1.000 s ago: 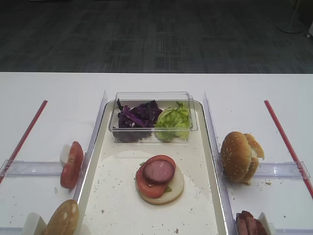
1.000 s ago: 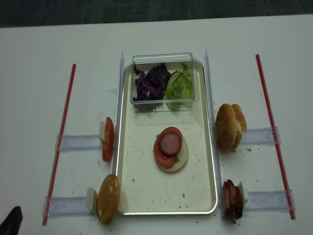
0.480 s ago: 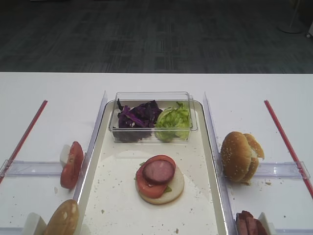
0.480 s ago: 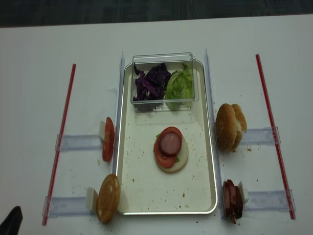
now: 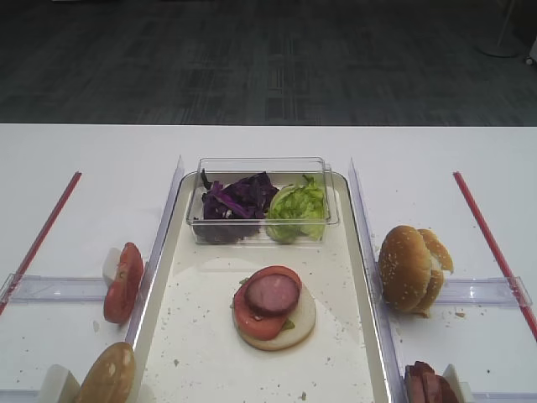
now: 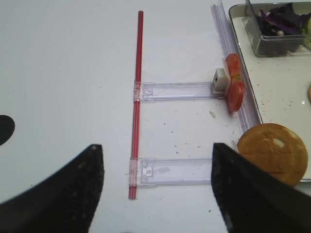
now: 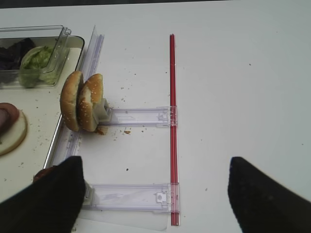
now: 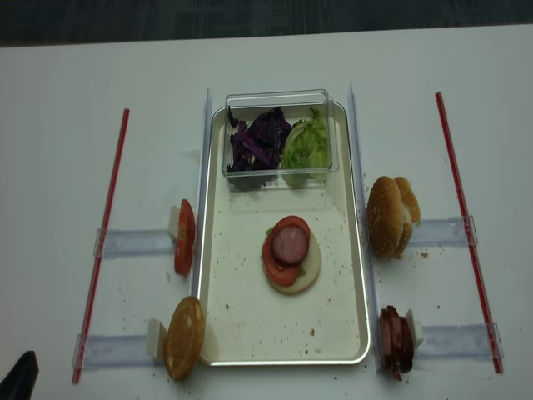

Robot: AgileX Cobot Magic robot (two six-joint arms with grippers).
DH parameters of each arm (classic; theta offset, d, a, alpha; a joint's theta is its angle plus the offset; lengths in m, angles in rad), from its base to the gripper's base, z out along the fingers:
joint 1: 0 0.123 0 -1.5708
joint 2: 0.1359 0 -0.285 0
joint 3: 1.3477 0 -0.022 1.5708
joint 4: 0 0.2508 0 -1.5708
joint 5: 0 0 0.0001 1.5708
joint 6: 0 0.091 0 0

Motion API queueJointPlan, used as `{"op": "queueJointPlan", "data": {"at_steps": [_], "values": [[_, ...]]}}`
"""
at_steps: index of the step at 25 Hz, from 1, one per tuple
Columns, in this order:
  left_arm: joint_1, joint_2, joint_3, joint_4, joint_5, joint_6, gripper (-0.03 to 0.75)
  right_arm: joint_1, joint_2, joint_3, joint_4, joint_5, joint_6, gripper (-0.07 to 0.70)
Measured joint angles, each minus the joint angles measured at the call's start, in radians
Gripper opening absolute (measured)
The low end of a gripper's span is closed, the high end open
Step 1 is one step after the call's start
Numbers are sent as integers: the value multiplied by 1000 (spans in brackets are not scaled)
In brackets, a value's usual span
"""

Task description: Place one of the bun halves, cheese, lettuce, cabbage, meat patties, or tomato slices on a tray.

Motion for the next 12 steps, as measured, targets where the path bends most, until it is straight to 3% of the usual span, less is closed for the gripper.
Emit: {"op": "queueJointPlan", "data": {"at_steps": [12], "values": [[0, 0, 0, 0, 0, 0, 438, 0, 0, 0, 0, 0, 0, 617]]}}
